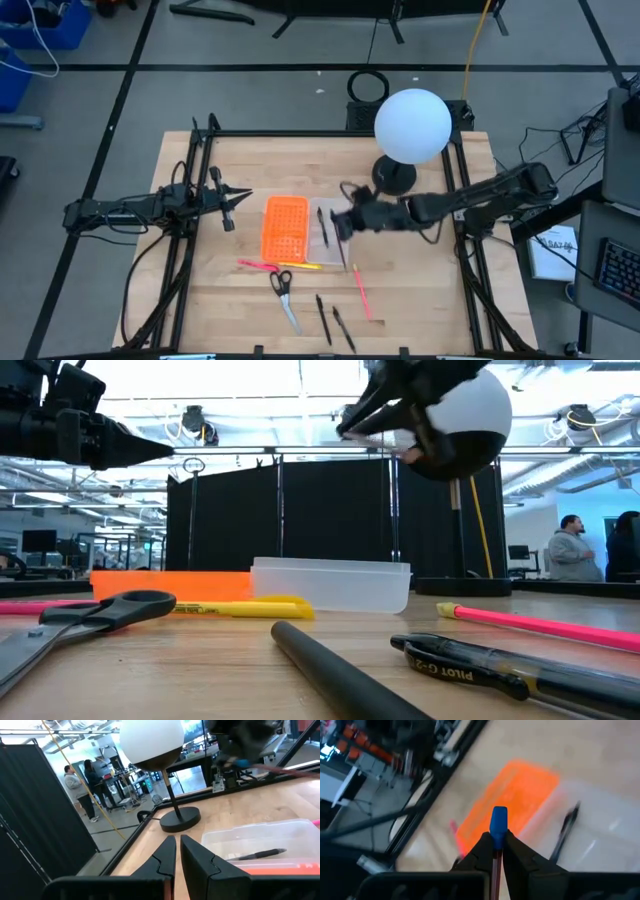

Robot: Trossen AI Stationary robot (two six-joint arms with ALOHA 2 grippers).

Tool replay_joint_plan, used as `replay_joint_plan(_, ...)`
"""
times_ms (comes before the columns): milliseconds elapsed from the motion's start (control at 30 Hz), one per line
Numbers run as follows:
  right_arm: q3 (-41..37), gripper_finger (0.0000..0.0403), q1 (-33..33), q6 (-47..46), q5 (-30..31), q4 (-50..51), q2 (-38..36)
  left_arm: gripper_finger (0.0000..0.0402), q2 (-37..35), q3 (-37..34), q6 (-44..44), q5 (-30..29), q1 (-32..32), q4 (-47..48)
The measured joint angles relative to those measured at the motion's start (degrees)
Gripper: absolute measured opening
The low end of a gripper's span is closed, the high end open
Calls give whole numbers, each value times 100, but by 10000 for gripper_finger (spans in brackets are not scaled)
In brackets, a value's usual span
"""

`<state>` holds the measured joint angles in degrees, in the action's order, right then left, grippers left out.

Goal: Pick & place school supplies into a supply box
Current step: Put the brown pencil into the supply box

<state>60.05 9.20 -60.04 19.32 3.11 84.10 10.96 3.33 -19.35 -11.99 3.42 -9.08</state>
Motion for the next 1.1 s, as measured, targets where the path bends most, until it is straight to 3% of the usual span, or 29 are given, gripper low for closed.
replay_joint_plan(300,2,16,-1207,304,-1200,72,547,35,0,0,-3,0,-1,-15)
replay_joint_plan(567,4,17,-1450,600,-1804,-603,1314,35,0,0,-44,7,-1,-68)
replay_joint_plan(1100,4,17,-1569,517,-1944,-418,1807,35,0,0,-109,11,-2,-105)
